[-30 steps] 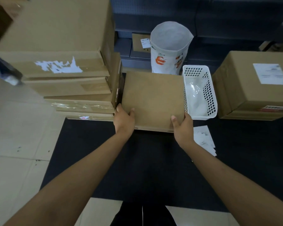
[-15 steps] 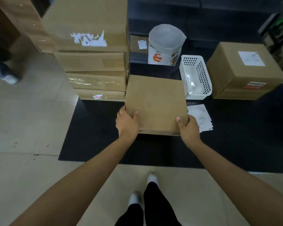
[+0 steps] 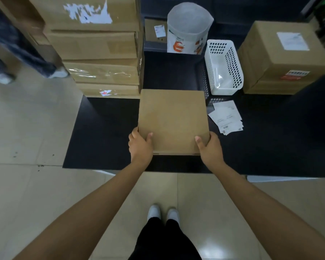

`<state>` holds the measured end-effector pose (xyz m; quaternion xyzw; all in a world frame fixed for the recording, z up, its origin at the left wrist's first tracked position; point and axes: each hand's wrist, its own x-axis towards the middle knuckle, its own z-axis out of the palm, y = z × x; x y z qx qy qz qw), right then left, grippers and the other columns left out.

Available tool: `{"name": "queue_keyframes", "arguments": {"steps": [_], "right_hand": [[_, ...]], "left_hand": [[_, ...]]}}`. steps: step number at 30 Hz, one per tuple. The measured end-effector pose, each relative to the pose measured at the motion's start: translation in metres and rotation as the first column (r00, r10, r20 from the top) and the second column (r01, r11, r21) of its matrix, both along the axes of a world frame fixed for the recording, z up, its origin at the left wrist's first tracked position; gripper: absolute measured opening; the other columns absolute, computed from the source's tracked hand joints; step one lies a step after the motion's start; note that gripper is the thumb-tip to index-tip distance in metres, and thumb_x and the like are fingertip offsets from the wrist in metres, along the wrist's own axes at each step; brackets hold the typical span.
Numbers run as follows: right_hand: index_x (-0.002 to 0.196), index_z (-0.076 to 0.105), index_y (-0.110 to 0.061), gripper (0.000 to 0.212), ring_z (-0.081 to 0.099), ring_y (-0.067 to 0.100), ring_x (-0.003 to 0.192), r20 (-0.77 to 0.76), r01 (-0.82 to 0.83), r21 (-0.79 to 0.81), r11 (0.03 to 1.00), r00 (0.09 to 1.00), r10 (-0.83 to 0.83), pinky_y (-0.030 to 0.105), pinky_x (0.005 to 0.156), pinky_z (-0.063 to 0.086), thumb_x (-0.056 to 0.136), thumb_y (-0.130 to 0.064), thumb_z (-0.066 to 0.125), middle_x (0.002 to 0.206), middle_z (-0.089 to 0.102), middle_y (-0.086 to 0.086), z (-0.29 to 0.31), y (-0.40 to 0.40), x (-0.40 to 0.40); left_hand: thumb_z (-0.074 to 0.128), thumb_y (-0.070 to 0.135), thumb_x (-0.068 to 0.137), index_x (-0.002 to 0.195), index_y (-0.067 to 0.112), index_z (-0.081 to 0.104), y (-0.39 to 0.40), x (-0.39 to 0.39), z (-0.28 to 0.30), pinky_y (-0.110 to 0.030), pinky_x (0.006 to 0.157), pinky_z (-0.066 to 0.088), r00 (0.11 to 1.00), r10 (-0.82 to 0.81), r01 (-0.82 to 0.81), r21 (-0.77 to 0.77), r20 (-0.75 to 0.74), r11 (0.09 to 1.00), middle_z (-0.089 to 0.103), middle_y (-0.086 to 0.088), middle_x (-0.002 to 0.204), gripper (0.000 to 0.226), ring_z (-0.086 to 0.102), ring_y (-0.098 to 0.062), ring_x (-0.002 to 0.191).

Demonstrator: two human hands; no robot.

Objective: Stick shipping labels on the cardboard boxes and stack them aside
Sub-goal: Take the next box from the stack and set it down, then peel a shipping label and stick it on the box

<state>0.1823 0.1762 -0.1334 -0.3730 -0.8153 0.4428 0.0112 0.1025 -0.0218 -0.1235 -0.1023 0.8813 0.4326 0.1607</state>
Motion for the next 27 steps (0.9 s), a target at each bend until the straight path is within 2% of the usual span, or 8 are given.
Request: {"name": "queue_keyframes", "arguments": {"steps": [9,12,15,18,20,22,27], "right_hand": [[0.137,0.04,-0.006,0.062,0.05,0.032,0.119,0.154,-0.096,0.035,0.995,0.984,0.089,0.048,0.1,0.044,0.092,-0.045,0.056,0.133,0.05,0.015,0.011,0.006,-0.005],[0.139,0.039,-0.004,0.063,0.045,0.036,0.123,0.232,-0.187,0.108,0.976,0.96,0.158,0.048,0.102,0.041,0.094,-0.048,0.049,0.136,0.046,0.018,0.017,0.008,-0.003],[0.144,0.03,-0.002,0.066,0.04,0.034,0.127,0.366,-0.386,0.273,0.881,0.889,0.276,0.044,0.102,0.038,0.098,-0.048,0.039,0.139,0.041,0.018,0.03,0.009,0.005],[0.146,0.026,-0.003,0.063,0.04,0.028,0.125,0.443,-0.553,0.423,0.718,0.817,0.368,0.038,0.1,0.038,0.101,-0.046,0.035,0.139,0.041,0.014,0.046,0.012,0.01],[0.143,0.03,-0.006,0.057,0.041,0.026,0.123,0.457,-0.599,0.467,0.65,0.793,0.402,0.036,0.098,0.039,0.101,-0.043,0.037,0.137,0.043,0.012,0.057,0.016,0.012],[0.141,0.032,-0.008,0.052,0.042,0.025,0.122,0.469,-0.617,0.481,0.622,0.781,0.412,0.035,0.098,0.039,0.1,-0.041,0.038,0.137,0.044,0.011,0.069,0.02,0.013],[0.144,0.031,-0.009,0.05,0.039,0.026,0.126,0.461,-0.631,0.484,0.606,0.773,0.436,0.036,0.102,0.038,0.1,-0.03,0.041,0.141,0.041,0.01,0.09,0.029,0.02]], "left_hand": [[0.053,0.038,0.095,0.144,0.007,0.026,-0.007,-0.003,0.005,-0.041,0.095,0.043,0.995,-0.103,0.103,-0.057,-0.005,0.993,0.032,-0.014,0.144,0.063,0.043,-0.031,0.123],[0.052,0.038,0.095,0.144,0.006,0.026,-0.008,-0.001,0.009,-0.045,0.103,0.037,0.987,-0.152,0.142,-0.166,-0.053,0.976,0.03,-0.015,0.145,0.064,0.039,-0.033,0.128],[0.048,0.038,0.097,0.143,0.008,0.028,-0.007,0.003,0.017,-0.046,0.115,0.019,0.936,-0.323,0.23,-0.45,-0.141,0.863,0.034,-0.01,0.146,0.058,0.034,-0.028,0.135],[0.042,0.036,0.098,0.142,0.011,0.032,-0.001,0.004,0.026,-0.045,0.117,0.011,0.827,-0.544,0.359,-0.612,-0.142,0.705,0.039,-0.007,0.144,0.052,0.034,-0.024,0.135],[0.039,0.036,0.098,0.142,0.012,0.032,0.009,0.003,0.038,-0.044,0.117,0.015,0.753,-0.648,0.428,-0.663,-0.114,0.614,0.042,-0.006,0.142,0.051,0.037,-0.023,0.133],[0.038,0.038,0.097,0.142,0.014,0.033,0.021,0.003,0.052,-0.041,0.113,0.022,0.701,-0.707,0.469,-0.687,-0.092,0.555,0.044,-0.006,0.139,0.051,0.04,-0.024,0.129],[0.041,0.037,0.096,0.14,0.016,0.036,0.047,0.005,0.075,-0.038,0.108,0.029,0.598,-0.796,0.562,-0.659,-0.094,0.5,0.044,-0.006,0.138,0.049,0.041,-0.024,0.127]]}}
